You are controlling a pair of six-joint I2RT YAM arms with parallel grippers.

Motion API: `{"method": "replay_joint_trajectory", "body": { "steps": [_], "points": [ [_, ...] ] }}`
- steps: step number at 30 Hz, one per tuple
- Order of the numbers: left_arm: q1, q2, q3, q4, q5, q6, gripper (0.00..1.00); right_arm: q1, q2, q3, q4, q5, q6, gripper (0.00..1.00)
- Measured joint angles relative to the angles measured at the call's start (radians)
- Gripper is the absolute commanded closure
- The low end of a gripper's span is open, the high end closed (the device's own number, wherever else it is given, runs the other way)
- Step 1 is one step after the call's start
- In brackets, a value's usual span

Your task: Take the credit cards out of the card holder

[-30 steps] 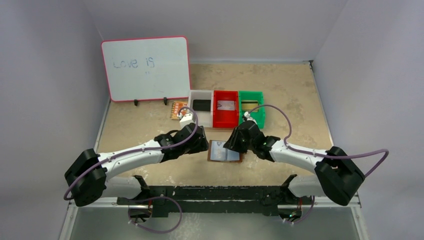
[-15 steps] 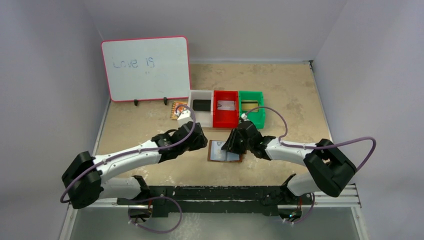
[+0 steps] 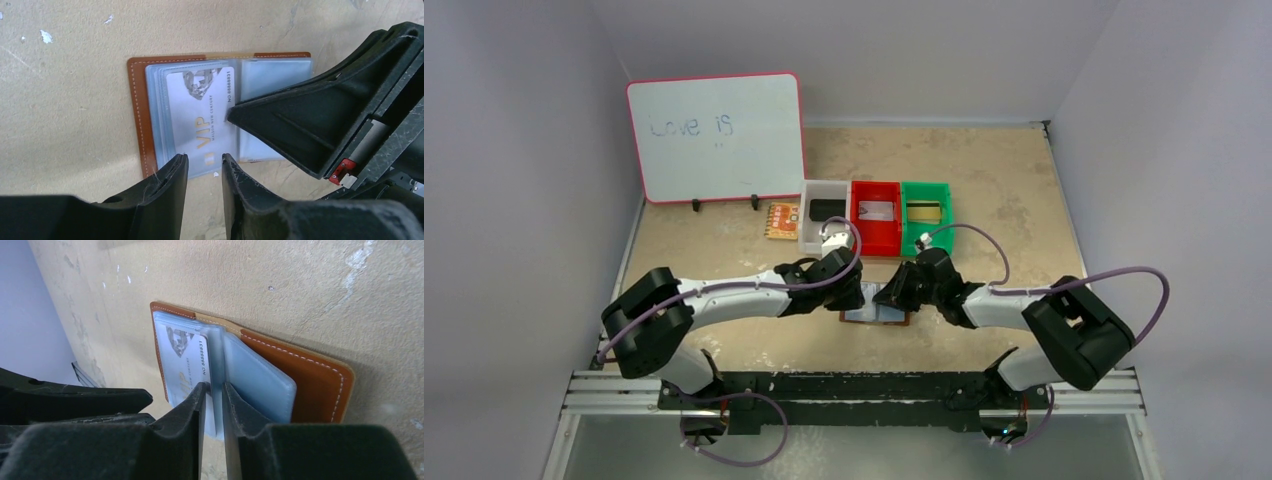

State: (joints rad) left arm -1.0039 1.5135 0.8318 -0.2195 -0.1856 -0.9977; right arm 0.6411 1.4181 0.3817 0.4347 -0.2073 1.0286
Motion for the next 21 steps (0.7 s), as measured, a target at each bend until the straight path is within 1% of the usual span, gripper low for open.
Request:
{"method": "replay_joint_trajectory", "body": {
  "steps": [11,17,21],
  "points": [
    [-0.013,0.066,0.008,-0.007,-0.008,0.012,0.83,-0.008,0.048,-0.011,0.086,-0.052,0.002,0.81],
    [-0.02,0.049,0.004,-0.045,-0.062,0.007,0.82,-0.008,0.141,0.034,0.153,-0.109,-0.029,0.79],
    [-0.02,-0.024,-0.031,-0.068,-0.114,-0.014,0.82,-0.008,0.197,0.045,0.225,-0.154,-0.034,0.78]
  ]
}}
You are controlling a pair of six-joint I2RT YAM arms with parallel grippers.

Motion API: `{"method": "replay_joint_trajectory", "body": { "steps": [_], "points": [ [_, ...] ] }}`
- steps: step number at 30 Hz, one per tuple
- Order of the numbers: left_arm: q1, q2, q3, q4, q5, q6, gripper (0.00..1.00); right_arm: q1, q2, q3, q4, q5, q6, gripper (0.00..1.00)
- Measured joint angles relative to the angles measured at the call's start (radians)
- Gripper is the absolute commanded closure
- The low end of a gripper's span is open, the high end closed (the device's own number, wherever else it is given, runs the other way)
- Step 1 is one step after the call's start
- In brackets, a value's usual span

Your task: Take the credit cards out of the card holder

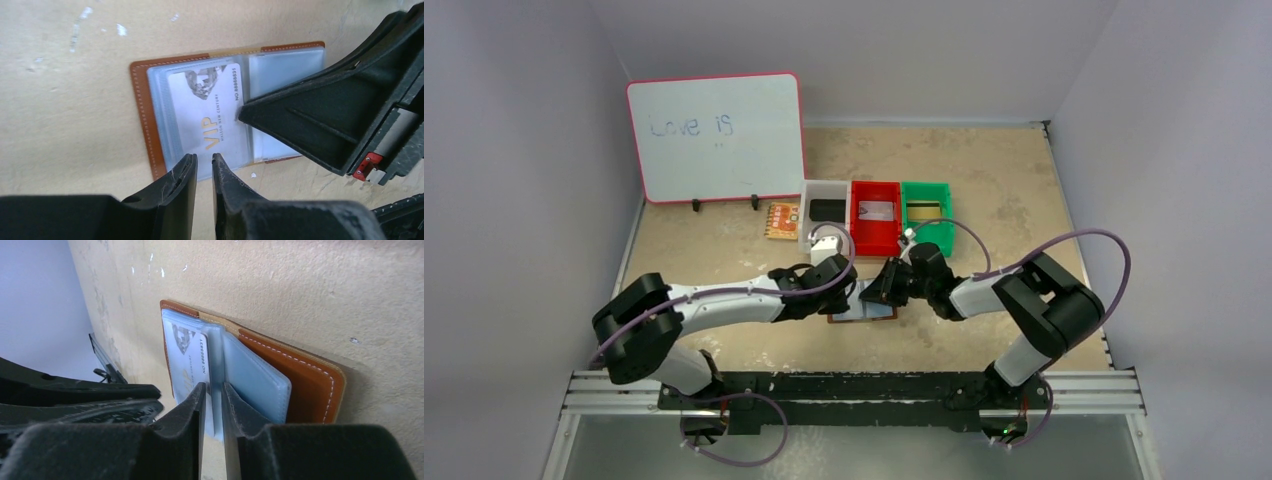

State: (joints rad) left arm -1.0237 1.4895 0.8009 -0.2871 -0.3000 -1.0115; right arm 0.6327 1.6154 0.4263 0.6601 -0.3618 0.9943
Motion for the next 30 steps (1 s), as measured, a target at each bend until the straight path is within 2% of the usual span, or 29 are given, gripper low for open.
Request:
{"method": "replay_joint_trajectory", "body": {
  "steps": [7,16,20,30],
  "points": [
    [0.0,-0.12,-0.029,-0.038,-0.1,-0.034,0.73,0.003,-0.034,0.006,-0.043,0.01,-0.018,0.75],
    [0.0,-0.082,-0.029,-0.015,-0.091,-0.047,0.71,0.002,-0.08,-0.004,-0.108,0.023,-0.02,0.76],
    [0.0,-0.036,-0.029,0.006,-0.054,-0.043,0.71,0.002,-0.08,-0.006,-0.108,0.021,-0.019,0.76],
    [0.0,0.031,-0.029,0.047,0.014,-0.042,0.81,0.002,-0.115,-0.021,-0.105,0.019,-0.019,0.78]
  ]
}}
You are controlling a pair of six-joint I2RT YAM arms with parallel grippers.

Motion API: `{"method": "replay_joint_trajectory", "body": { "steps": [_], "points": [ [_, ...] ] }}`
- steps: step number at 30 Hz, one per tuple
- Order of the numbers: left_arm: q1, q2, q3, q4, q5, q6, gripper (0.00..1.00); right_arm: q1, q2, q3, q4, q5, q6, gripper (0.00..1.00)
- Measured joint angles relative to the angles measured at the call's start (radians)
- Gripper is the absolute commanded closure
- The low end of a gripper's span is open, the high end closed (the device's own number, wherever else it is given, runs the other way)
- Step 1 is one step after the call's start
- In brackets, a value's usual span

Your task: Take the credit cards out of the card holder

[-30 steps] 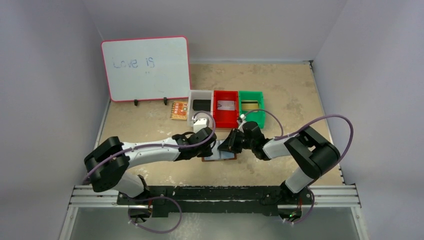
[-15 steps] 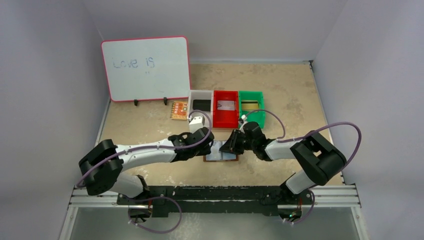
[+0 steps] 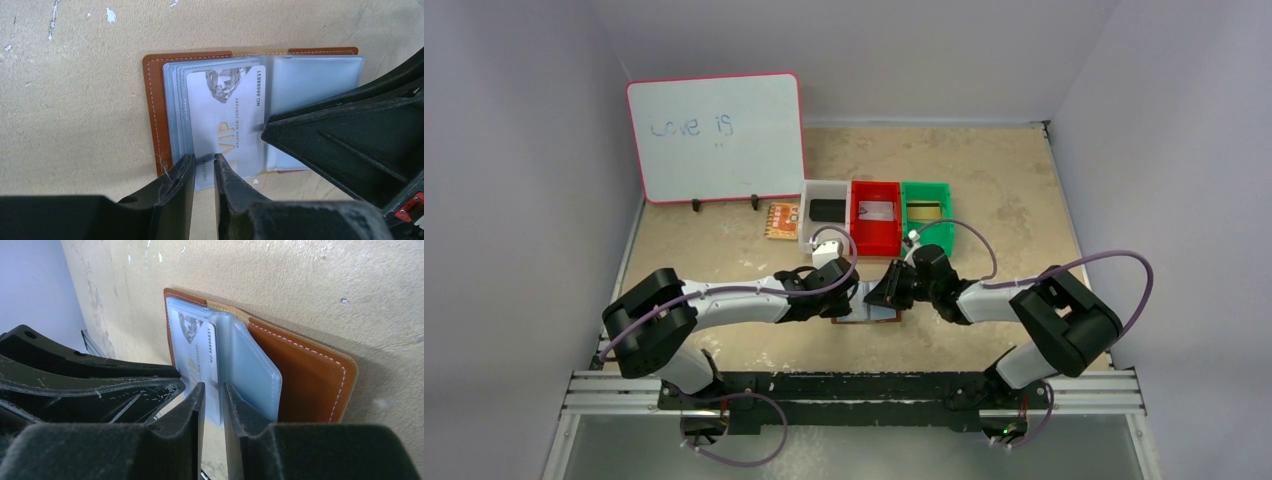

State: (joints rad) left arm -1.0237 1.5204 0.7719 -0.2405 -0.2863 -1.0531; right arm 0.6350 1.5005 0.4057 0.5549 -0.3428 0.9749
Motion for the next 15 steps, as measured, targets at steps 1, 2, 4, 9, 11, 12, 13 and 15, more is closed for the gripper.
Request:
{"method": "replay_joint_trajectory", "body": {
  "steps": [1,2,4,9,11,12,13,15],
  "points": [
    [0.0,0.0,0.0,0.0,0.0,0.0,0.82,0.0,0.0,-0.003,0.002,0.0,0.0,0.78],
    [0.0,0.0,0.0,-0.001,0.0,0.0,0.82,0.0,0.0,-0.004,0.003,-0.001,0.0,0.78],
    [0.0,0.003,0.0,-0.001,-0.001,0.0,0.82,0.0,0.0,-0.005,0.006,-0.004,0.0,0.78],
    [0.0,0.004,0.0,-0.001,-0.001,0.001,0.84,0.0,0.027,-0.005,0.041,-0.02,0.003,0.79],
    [0.0,0.005,0.0,-0.001,-0.001,0.002,0.84,0.0,0.043,-0.005,0.054,-0.027,0.005,0.8],
    [0.0,0.006,0.0,-0.001,-0.001,0.002,0.85,0.0,0.048,-0.005,0.06,-0.032,0.006,0.8],
    [0.0,0.006,0.0,-0.002,-0.001,0.003,0.85,0.0,0.051,-0.005,0.064,-0.037,0.007,0.83],
    [0.0,0.006,0.0,-0.002,-0.001,0.003,0.86,0.0,0.051,-0.005,0.066,-0.04,0.007,0.89]
  ]
}}
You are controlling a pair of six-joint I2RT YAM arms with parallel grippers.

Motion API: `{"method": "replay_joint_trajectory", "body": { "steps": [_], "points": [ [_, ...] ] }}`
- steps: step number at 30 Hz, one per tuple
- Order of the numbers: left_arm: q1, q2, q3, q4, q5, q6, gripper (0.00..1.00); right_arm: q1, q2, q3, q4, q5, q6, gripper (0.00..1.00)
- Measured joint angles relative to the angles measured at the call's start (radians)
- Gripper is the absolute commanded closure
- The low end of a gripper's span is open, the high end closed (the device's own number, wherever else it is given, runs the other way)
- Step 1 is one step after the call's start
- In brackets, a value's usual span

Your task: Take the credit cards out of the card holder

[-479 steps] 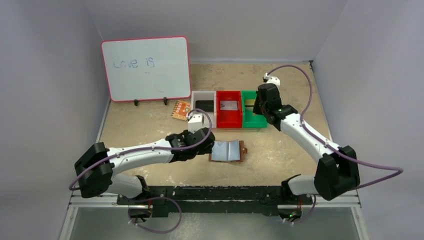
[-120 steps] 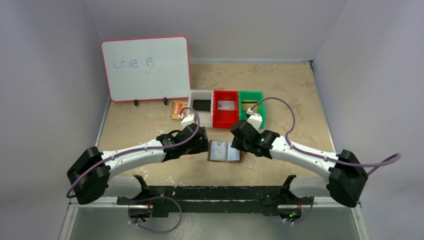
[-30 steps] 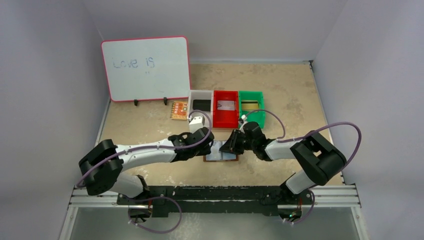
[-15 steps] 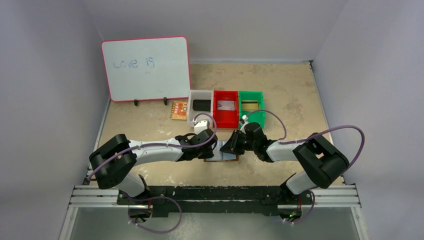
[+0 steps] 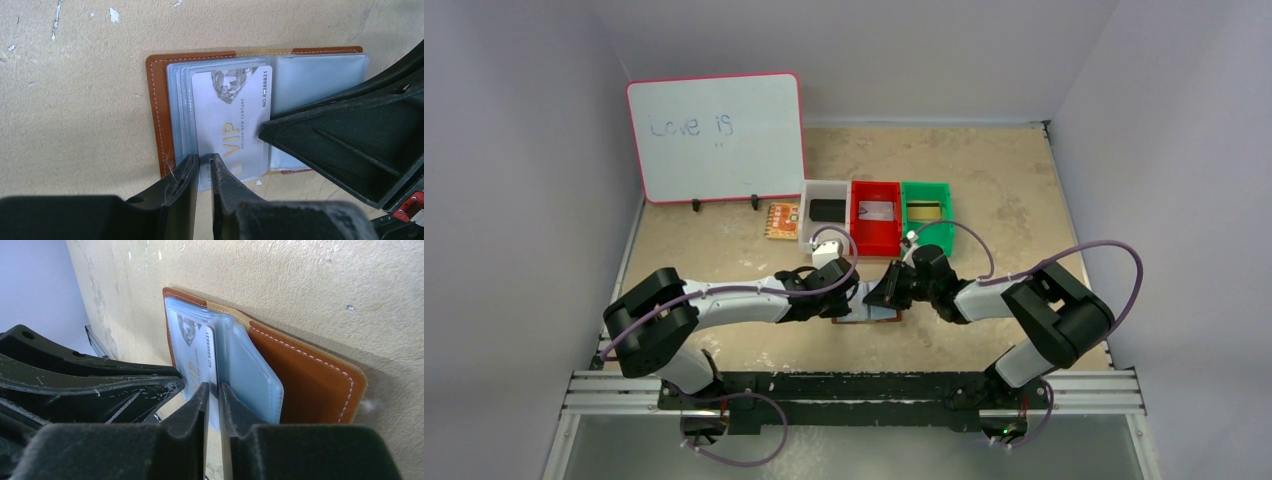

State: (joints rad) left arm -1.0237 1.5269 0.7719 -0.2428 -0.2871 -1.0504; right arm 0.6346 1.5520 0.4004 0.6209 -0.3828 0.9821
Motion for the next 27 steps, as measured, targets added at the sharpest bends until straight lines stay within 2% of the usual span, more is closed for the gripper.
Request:
{"method": "replay_joint_trajectory", "body": {
  "steps": [5,27],
  "points": [
    [0.0,0.0,0.0,-0.005,-0.002,0.0,0.87,-0.001,0.0,-0.001,0.0,0.0,0.0,1.0],
    [0.0,0.007,0.003,-0.013,-0.015,0.0,0.89,0.0,-0.043,-0.01,-0.062,0.012,0.005,1.0]
  ]
}}
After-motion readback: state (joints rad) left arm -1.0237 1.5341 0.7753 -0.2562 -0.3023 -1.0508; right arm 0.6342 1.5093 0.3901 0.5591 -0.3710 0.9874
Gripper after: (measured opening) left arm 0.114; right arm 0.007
